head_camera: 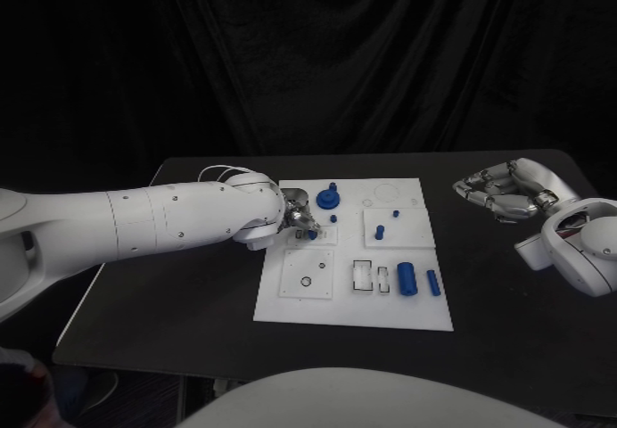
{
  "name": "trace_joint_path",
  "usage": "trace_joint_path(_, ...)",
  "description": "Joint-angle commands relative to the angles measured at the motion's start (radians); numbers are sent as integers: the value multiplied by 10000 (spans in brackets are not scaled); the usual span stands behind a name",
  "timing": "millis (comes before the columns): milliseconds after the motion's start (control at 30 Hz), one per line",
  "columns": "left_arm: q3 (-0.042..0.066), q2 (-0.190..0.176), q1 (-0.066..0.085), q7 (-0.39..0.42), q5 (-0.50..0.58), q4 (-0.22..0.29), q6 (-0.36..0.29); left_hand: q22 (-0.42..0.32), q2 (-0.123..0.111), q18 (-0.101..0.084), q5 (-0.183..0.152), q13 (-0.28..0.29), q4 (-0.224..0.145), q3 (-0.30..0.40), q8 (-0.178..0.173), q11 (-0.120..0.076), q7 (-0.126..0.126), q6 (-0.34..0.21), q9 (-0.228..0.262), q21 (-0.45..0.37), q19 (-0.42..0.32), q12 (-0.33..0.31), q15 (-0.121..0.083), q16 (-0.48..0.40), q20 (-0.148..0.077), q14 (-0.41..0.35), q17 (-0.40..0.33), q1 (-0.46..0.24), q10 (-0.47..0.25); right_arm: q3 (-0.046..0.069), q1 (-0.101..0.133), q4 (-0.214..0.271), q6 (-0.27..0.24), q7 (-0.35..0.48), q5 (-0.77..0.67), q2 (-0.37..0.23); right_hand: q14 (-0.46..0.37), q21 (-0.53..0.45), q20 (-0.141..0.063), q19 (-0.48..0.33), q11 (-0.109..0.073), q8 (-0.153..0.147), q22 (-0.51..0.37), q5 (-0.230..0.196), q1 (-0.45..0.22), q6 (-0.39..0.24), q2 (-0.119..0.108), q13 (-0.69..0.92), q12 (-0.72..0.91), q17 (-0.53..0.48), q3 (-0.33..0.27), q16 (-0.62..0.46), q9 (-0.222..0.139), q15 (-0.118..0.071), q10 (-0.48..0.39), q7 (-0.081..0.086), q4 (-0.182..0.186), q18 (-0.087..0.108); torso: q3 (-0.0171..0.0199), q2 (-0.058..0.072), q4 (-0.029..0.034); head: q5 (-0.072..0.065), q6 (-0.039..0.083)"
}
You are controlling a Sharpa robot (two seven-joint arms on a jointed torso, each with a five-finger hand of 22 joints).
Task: Assemble the parts on the task board
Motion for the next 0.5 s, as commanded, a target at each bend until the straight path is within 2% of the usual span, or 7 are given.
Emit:
trace_joint_path(33,12,-55,-17,407,46,147,-621,267,-63,-21,-146,2634,-833,800,49,-10,-138,122,34,1,46,36,-41,-49,-13,1040,2633,13,1074,6,-26,-2,45,-145,-58,-19,321,-67,-10,-82,-7,-48,1204,54,82,-25,-25,167,-47,319,0,-55,10,4,-32,28,-57,173,6,1,-4,-16,2)
trace_joint_path(500,9,-522,-49,663,46,547,-1560,224,-76,-7,-310,2634,-825,799,30,-10,-144,111,62,-35,13,36,-47,-49,-20,1040,2633,-47,1074,6,-30,-19,23,-161,-82,-28,321,-67,-10,-82,-7,-48,1204,54,82,-25,-25,167,-47,319,0,-55,10,4,-32,28,-57,173,9,1,-5,-17,2)
